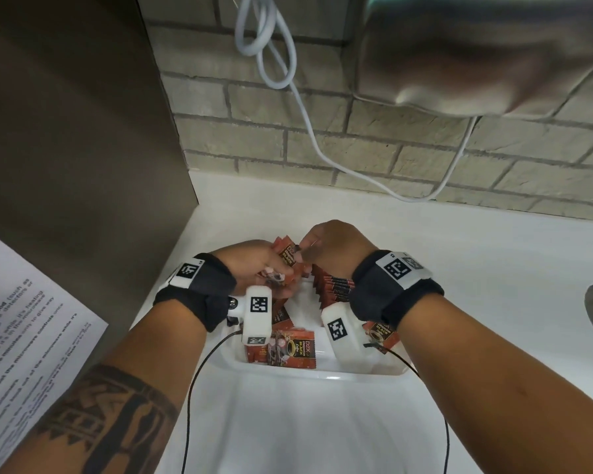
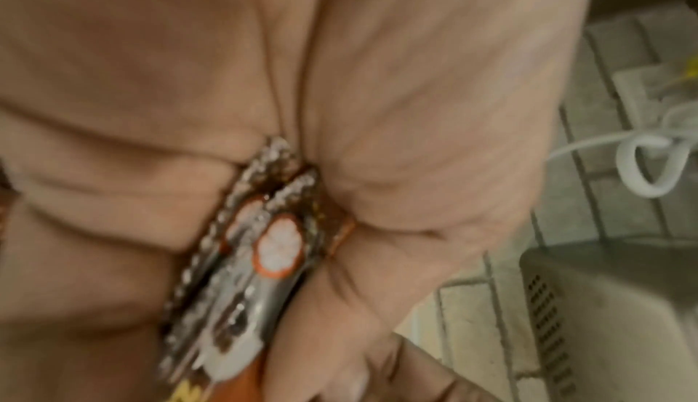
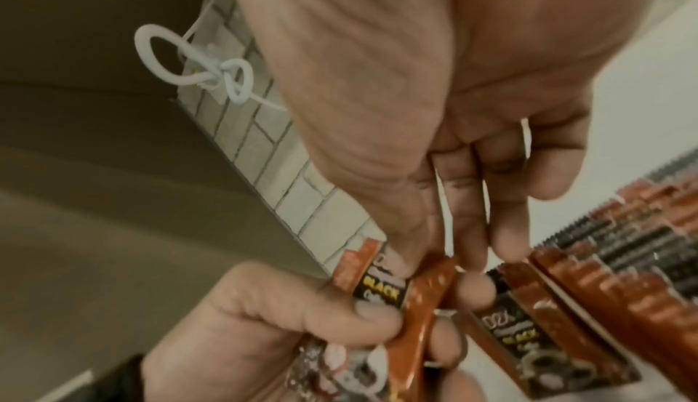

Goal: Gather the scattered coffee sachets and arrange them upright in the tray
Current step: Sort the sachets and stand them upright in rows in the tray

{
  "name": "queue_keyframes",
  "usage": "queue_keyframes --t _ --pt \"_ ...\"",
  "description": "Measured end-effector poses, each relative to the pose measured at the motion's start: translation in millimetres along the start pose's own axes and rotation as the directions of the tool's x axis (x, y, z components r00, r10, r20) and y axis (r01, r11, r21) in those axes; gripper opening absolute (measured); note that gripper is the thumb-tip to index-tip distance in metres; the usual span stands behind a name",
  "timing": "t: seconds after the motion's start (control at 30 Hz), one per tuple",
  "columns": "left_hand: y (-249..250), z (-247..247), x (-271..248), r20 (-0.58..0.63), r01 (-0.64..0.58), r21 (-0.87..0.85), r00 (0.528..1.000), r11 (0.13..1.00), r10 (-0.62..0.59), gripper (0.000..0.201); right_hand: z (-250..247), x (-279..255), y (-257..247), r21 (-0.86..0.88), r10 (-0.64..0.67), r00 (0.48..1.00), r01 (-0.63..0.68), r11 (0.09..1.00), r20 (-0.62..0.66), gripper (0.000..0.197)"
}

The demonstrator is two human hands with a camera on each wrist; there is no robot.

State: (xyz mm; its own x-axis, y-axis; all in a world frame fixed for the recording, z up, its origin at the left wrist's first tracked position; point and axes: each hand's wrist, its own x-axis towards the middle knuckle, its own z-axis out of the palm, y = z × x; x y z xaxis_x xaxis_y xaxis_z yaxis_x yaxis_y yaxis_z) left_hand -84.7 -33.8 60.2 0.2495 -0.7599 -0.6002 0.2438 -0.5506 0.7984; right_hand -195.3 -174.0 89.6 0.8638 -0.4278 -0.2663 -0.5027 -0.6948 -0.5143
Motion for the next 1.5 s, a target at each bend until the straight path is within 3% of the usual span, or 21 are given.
queue_keyframes --t 0.07,0.17,0.47,0.53,0.63,0.67,0.73,0.77,0.83,0.93,1.23,1.5 --pt "-1.2 1.0 -7.6 0.039 -0.079 -0.054 0.996 0.995 0.081 0.022 -1.5 -2.1 0.5 0.127 0.004 1.000 0.000 0.992 -0.028 0.004" --pt "-6.9 0.6 -12.0 0.030 -0.148 -0.039 0.988 0.988 0.149 0.020 -6.6 -3.4 0.2 0.231 0.000 0.997 0.017 0.973 -0.073 0.003" --pt "-8.6 0.2 -18.7 -0.106 -0.254 0.011 0.961 0.967 0.254 0.019 -11.7 1.6 -5.4 0.244 -0.050 0.990 0.082 0.966 -0.134 0.007" --pt "-7.3 -4.4 -17.5 -0.169 -0.212 0.103 0.959 0.972 0.227 0.022 -12.3 4.6 -5.4 0.198 -0.040 0.987 0.071 0.978 -0.157 0.012" --pt "-3.4 -14.5 -14.4 -0.282 0.044 0.280 0.959 0.959 0.038 0.035 -14.7 8.6 -6.2 0.050 -0.030 0.988 0.038 0.998 -0.150 0.026" --pt "-1.7 -17.1 -13.5 -0.300 0.135 0.385 0.954 0.913 -0.014 0.040 -13.3 10.1 -7.4 -0.007 -0.025 0.992 0.025 1.000 -0.124 0.026" --pt "-0.2 -18.6 -8.9 -0.306 0.222 0.652 0.952 0.725 -0.017 0.044 -5.8 16.5 -7.1 -0.100 0.006 0.996 -0.015 0.995 -0.092 0.022" --pt "-0.2 -16.4 -6.4 -0.296 0.231 0.733 0.955 0.640 -0.006 0.044 -0.5 21.2 -5.8 -0.135 0.031 0.995 -0.044 0.990 -0.097 0.020" --pt "-0.9 -10.1 1.8 -0.236 0.215 0.780 0.971 0.587 -0.043 0.048 9.8 29.1 -3.5 -0.218 0.065 0.990 -0.092 0.972 -0.125 0.019" --pt "-2.5 0.1 17.3 -0.170 0.175 0.801 0.983 0.573 -0.062 0.049 21.9 38.7 1.3 -0.257 0.088 0.983 -0.128 0.958 -0.162 0.021" --pt "-0.9 11.2 35.7 -0.136 0.150 0.841 0.989 0.520 -0.065 0.042 34.9 54.6 9.8 -0.307 0.125 0.986 -0.154 0.939 -0.111 0.024" --pt "-4.3 8.1 45.5 -0.173 0.190 0.844 0.982 0.502 -0.081 0.042 32.8 56.2 14.1 -0.308 0.128 0.988 -0.147 0.940 -0.080 0.020"
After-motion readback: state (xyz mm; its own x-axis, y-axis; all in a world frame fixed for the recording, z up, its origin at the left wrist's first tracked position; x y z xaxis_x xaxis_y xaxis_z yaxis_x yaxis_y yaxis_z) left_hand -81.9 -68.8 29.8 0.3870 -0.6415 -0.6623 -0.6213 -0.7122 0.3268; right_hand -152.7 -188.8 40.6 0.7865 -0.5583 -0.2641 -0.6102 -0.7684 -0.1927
